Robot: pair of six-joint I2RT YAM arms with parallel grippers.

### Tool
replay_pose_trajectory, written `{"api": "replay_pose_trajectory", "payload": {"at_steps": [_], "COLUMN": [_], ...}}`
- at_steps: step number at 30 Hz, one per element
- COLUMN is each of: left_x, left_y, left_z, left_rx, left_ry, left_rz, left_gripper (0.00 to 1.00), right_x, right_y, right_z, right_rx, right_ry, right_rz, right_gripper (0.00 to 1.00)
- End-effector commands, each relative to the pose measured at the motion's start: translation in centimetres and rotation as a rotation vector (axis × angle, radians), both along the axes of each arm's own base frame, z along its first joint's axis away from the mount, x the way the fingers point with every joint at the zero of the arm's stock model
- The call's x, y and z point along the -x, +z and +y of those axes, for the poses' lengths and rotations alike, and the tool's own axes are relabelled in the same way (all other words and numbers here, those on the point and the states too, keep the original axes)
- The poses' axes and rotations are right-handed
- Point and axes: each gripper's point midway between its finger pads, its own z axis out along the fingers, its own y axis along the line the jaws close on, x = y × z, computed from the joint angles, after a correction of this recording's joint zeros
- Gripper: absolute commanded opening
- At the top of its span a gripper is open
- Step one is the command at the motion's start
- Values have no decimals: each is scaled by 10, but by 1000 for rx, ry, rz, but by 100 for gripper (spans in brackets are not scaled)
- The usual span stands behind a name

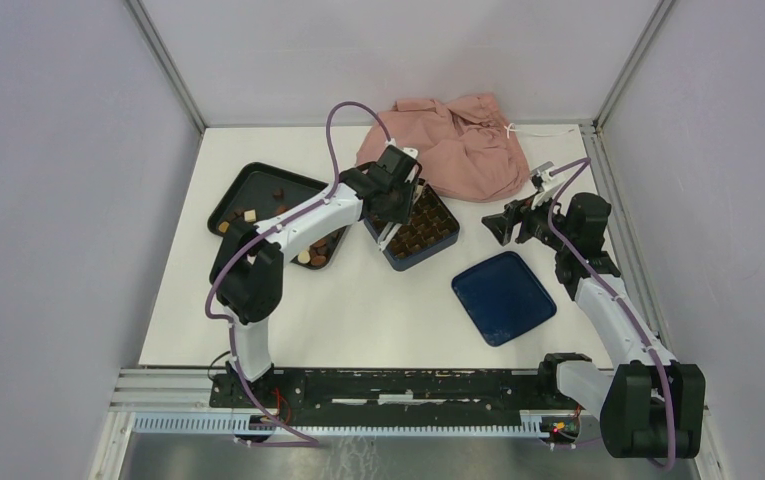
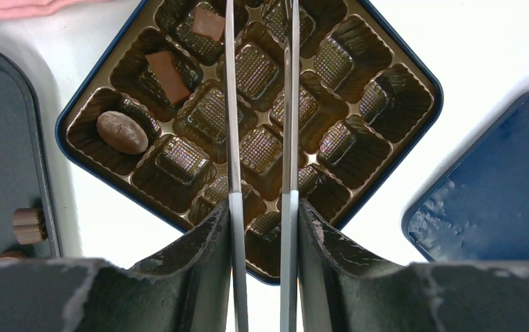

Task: Pack the chocolate
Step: Place the fake chocolate in the packing box.

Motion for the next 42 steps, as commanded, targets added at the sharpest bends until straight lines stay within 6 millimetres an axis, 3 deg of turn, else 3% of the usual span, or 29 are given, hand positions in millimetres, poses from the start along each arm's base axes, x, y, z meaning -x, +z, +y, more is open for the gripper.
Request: {"api": "replay_pose_trajectory", "payload": {"at_steps": [1, 16, 24, 29, 34, 37, 42], "left_x": [-14, -17, -9, 8, 30, 40, 45], "left_y": [40, 55, 96, 113, 124, 126, 109], "left_z": [-9, -2, 8, 26, 63, 100, 176], "left_rx": [35, 21, 75, 122, 230, 280, 270], "left_ry": [-28, -16, -5, 1, 45, 93, 242], "left_rz": [-114, -155, -228, -240, -220, -203, -156], "left_gripper": [42, 46, 45, 45, 46, 47, 48], "right_x": [-5, -2, 3, 9, 15, 18, 19], "right_y": [27, 30, 32, 33, 37, 38, 37], "right_z": [6, 9, 15, 20, 25, 27, 28], "right_rx": [-3, 0, 9, 23, 32, 29, 31], "right_ry": [37, 65, 123, 176, 231, 253, 261], "right_rz": [-78, -94, -113, -135, -160, -167, -168], "right_gripper": [73, 75, 75, 75, 75, 75, 75]}}
